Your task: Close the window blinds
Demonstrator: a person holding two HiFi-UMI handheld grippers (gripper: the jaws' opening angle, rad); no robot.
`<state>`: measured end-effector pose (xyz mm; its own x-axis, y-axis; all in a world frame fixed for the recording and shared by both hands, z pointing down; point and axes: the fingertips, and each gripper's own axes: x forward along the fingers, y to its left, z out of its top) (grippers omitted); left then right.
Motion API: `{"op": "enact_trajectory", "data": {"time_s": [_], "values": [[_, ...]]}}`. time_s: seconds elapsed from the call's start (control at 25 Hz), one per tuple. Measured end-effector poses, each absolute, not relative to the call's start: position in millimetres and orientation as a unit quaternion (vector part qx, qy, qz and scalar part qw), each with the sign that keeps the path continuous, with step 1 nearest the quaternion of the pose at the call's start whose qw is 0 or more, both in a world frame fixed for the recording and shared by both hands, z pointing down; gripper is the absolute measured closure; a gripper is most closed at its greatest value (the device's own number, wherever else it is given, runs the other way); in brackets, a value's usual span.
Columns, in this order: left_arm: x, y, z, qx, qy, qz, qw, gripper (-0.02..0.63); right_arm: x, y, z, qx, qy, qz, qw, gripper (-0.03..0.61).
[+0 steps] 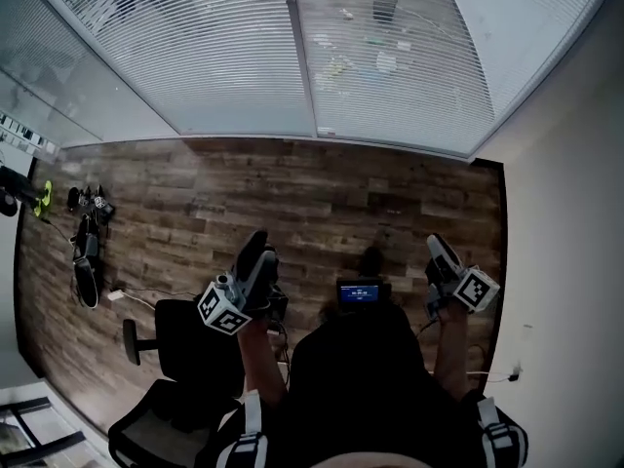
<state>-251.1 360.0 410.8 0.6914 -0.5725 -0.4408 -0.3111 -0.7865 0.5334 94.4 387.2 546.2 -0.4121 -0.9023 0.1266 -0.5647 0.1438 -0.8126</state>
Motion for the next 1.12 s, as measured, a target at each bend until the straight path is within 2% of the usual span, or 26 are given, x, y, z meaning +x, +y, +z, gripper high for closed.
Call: {"op": "enact_trajectory", "data": {"time_s": [0.4,0.56,0.88,0.96,1.12], "values": [[-179.8,232.3,381.0,0.897,-0.284,-0.284,0.184,0.426,159.7,232.8,548.5,-0.455,0.767,-0.403,0.207,0.488],[-140.2,195.3,386.1,0.899,-0.287,-0.265,0.199,0.426,194.4,204.6,551.4,-0.466,0.774,-0.389,0.182,0.488],[-108.6,133.9,383.2,0.902,-0.283,-0.254,0.203,0.428,225.6,176.4,573.8,-0.473,0.749,-0.414,0.207,0.488],[-105.9,117.7,383.8,0.902,-0.275,-0.261,0.208,0.452,227.7,166.8,570.8,-0.478,0.748,-0.411,0.207,0.488],[-102.2,74.0,390.9,0.900,-0.259,-0.279,0.210,0.453,239.4,140.3,571.9,-0.498,0.743,-0.397,0.205,0.488]]}}
